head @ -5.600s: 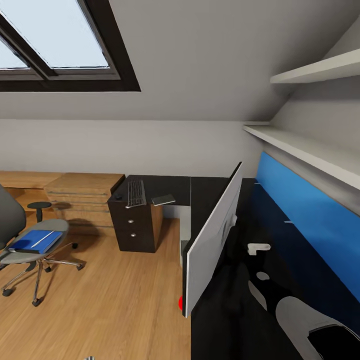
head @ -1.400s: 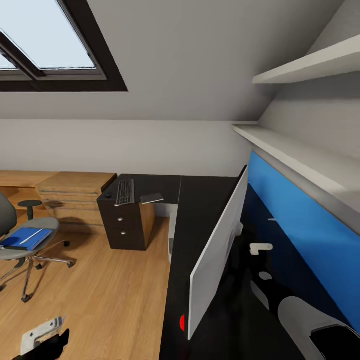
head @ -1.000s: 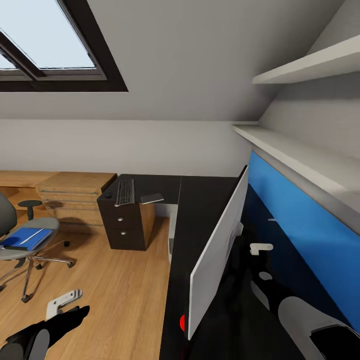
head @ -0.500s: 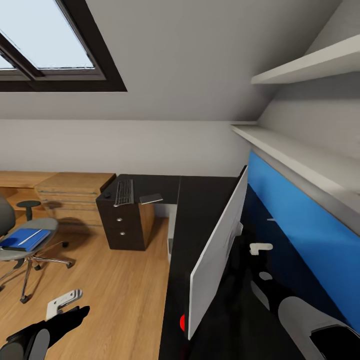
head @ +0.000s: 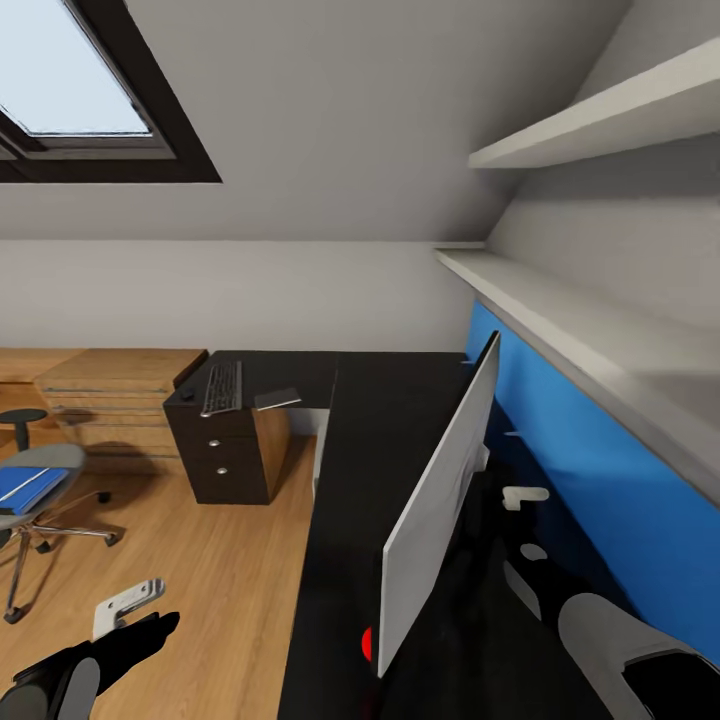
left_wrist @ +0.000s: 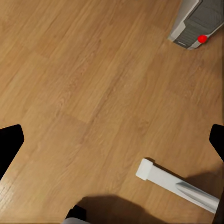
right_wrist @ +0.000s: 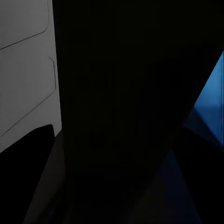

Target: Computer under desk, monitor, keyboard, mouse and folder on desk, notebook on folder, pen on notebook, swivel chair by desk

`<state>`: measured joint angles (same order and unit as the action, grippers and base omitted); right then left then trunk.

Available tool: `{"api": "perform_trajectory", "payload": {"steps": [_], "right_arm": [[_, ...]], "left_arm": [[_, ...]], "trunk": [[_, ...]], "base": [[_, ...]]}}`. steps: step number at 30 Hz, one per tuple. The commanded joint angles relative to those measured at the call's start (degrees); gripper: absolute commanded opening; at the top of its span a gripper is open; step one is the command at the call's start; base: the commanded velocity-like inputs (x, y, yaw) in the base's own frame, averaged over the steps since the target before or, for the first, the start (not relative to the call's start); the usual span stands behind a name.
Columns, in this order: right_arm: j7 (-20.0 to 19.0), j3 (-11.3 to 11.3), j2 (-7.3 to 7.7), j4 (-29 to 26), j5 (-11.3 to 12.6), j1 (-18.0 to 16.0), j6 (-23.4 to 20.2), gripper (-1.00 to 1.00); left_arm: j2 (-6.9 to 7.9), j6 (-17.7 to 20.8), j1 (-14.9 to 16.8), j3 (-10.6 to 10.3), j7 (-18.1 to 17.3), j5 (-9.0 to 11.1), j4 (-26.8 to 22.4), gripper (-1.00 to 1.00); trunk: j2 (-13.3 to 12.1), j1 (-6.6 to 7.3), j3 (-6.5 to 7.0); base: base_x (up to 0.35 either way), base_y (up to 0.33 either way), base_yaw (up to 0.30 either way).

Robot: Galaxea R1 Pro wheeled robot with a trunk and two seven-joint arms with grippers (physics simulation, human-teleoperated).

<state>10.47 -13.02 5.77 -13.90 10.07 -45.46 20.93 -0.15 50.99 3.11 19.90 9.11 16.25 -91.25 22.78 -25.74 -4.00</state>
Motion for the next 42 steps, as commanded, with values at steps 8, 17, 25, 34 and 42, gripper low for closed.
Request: {"api": "perform_trajectory", "payload": {"steps": [8,17,25,34,42], "right_arm": [[0.3,-1.5,0.09,0.0,0.6,-0.1,0.2,-1.0],[0.4,-1.5,0.11,0.0,0.6,-0.1,0.3,-1.0],[0.4,-1.5,0.11,0.0,0.6,-0.1,0.3,-1.0],[0.4,-1.5,0.52,0.0,0.6,-0.1,0.3,-1.0],[0.4,-1.5,0.63,0.0,0.6,-0.1,0.3,-1.0]], "left_arm": [[-0.02,0.2,0.1,0.1,0.5,0.6,-0.1,1.0],[-0.02,0.2,0.1,0.0,0.6,0.6,-0.1,1.0],[-0.02,0.2,0.1,0.0,0.6,0.6,-0.1,1.0],[-0.02,0.2,0.1,0.0,0.6,0.6,-0.1,1.0],[-0.02,0.2,0.1,0.0,0.6,0.6,-0.1,1.0]], "trunk": [[0.1,-0.04,-0.13],[0.1,-0.04,-0.13],[0.1,-0.04,-0.13],[0.1,-0.04,-0.13],[0.1,-0.04,-0.13]], "base": [[0.0,-0.032,0.0],[0.0,-0.035,0.0],[0.0,-0.238,0.0],[0.0,-0.112,0.0],[0.0,-0.035,0.0]]}}
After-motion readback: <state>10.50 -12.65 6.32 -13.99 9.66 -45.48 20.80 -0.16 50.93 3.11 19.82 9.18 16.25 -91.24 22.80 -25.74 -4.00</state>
